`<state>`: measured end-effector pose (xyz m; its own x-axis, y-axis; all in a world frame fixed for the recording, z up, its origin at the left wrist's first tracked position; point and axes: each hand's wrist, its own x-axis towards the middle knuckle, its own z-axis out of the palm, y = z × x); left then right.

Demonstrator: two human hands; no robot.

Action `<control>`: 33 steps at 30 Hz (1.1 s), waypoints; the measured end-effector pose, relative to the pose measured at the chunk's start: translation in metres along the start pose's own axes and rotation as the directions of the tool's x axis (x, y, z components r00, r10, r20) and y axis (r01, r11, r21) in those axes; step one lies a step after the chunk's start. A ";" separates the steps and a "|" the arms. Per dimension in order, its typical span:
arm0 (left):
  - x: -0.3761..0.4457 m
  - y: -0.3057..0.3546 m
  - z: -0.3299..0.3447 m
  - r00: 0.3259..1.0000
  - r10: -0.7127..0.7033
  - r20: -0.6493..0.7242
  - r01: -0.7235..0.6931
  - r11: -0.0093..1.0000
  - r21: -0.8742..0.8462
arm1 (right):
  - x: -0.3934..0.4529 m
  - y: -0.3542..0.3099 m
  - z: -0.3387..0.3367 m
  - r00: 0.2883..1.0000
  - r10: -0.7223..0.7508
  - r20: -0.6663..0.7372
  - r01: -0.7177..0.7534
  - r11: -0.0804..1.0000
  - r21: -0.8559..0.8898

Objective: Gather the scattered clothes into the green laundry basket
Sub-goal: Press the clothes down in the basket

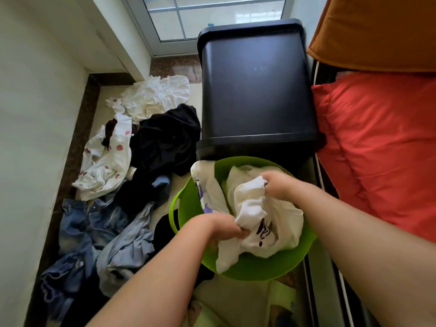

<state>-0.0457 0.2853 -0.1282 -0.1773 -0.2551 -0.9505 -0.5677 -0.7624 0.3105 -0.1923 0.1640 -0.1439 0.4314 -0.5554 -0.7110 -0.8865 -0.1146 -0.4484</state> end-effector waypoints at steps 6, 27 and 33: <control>0.004 -0.035 0.009 0.982 -0.076 0.174 0.114 0.970 -0.217 | -0.020 0.007 0.063 0.915 0.177 0.362 -0.249 0.955 0.164; 0.021 -0.019 0.021 0.888 0.019 -0.459 -0.256 0.850 -0.460 | -0.005 0.027 0.065 0.961 0.255 -0.106 -0.206 0.918 0.339; 0.019 -0.025 0.013 0.757 -0.180 -0.628 -0.309 0.748 -0.587 | -0.006 0.021 0.060 0.914 0.333 -0.232 -0.236 0.901 0.365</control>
<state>-0.0449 0.3073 -0.1539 0.4725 -0.4295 -0.7696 0.1021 -0.8407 0.5318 -0.2032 0.2139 -0.1814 0.0601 -0.7366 -0.6737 -0.8393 0.3281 -0.4336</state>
